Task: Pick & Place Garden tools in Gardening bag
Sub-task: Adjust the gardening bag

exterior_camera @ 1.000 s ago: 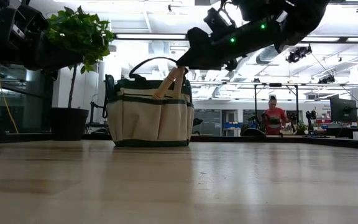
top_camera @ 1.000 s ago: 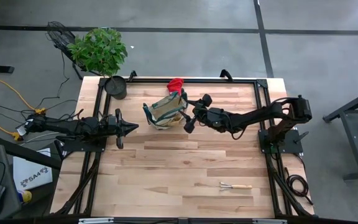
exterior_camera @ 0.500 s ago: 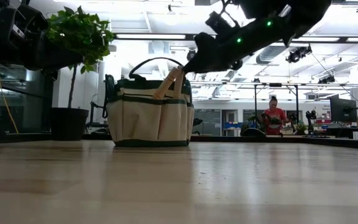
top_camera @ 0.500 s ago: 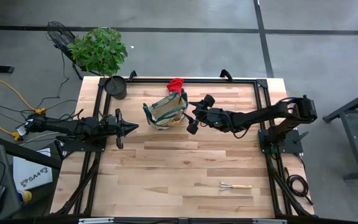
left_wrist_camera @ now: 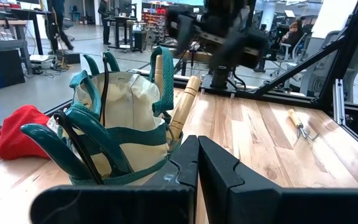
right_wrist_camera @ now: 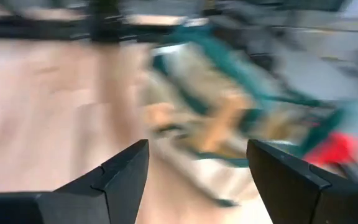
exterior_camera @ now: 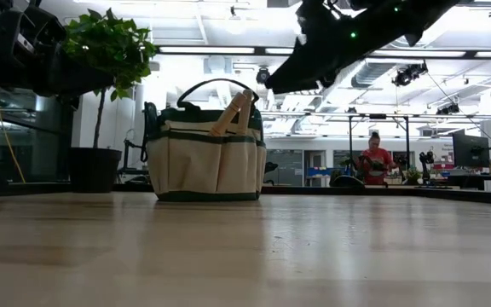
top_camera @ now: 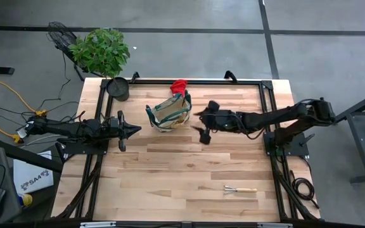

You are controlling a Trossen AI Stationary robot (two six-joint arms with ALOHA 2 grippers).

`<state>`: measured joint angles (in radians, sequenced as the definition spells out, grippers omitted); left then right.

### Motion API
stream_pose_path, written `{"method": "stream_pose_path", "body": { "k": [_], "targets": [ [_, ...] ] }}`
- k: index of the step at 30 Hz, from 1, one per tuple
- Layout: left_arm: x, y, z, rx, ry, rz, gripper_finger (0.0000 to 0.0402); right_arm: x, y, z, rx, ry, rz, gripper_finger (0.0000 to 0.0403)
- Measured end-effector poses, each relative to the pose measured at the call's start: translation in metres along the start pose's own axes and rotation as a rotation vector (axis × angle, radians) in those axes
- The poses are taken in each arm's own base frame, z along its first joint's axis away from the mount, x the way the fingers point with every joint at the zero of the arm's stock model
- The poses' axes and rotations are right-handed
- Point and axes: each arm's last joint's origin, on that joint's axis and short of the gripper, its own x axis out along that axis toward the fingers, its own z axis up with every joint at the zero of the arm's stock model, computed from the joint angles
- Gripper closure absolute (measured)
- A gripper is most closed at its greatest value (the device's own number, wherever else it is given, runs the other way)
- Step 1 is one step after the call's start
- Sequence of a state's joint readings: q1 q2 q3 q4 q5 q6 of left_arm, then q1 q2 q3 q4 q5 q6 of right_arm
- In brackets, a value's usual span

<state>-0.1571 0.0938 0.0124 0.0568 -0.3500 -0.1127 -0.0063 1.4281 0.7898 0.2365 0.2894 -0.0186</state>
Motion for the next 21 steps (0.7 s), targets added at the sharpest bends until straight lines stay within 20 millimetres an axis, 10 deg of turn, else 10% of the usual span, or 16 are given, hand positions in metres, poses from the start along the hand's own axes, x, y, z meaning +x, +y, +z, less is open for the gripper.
{"method": "stream_pose_path", "body": {
  "k": [6, 21],
  "targets": [
    [0.000, 0.000, 0.000, 0.000, 0.000, 0.000, 0.0398, -0.001, 0.009, 0.001, -0.049, -0.024, 0.297, 0.0140],
    [0.000, 0.000, 0.000, 0.000, 0.000, 0.000, 0.0398, -0.008, 0.026, 0.012, -0.105, -0.149, 0.382, 0.0140]
  ]
}}
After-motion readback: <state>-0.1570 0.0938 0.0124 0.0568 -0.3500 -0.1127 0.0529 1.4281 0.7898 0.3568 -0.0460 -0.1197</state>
